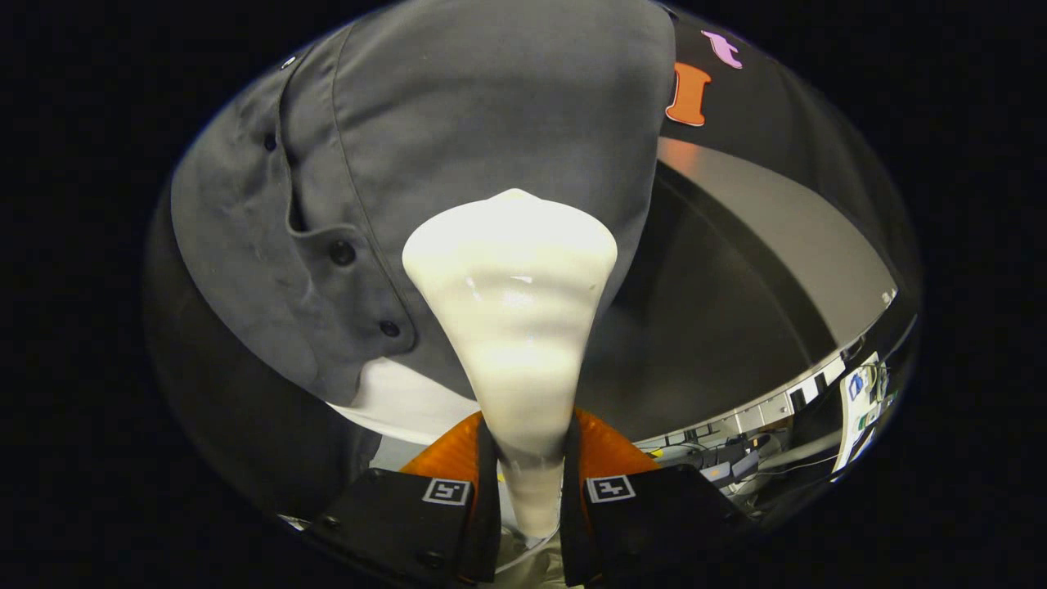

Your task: Iron the clothes twice with a garment steamer, once on the left side and once on the right side.

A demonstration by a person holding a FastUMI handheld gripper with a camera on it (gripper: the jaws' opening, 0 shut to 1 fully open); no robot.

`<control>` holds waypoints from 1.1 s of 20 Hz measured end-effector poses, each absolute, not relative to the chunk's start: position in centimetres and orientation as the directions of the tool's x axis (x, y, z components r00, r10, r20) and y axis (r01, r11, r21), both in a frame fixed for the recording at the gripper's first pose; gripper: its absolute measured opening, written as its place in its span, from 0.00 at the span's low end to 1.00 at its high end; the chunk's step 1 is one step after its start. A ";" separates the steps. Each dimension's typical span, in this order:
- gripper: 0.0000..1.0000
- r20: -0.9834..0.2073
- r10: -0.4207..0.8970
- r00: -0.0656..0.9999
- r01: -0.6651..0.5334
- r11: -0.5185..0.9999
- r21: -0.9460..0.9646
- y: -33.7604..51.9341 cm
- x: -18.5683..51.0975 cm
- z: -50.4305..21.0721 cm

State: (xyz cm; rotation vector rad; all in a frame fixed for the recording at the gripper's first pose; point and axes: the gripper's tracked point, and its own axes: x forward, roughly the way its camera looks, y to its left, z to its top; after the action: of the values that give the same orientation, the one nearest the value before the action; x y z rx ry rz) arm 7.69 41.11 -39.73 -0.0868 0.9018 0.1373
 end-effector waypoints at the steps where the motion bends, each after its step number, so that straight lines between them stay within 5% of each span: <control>1: 0.38 -0.793 0.079 0.604 -0.152 0.988 -0.017 40.5 6.8 -41.1; 12: 0.38 -0.818 0.068 0.572 -0.115 0.993 0.002 41.8 6.6 -43.0; 22: 0.38 -0.730 0.117 0.673 -0.159 0.987 0.012 44.0 6.9 -33.1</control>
State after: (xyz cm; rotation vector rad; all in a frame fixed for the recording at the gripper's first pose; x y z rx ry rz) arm 6.90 43.98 -33.08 -0.0537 0.8179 0.1554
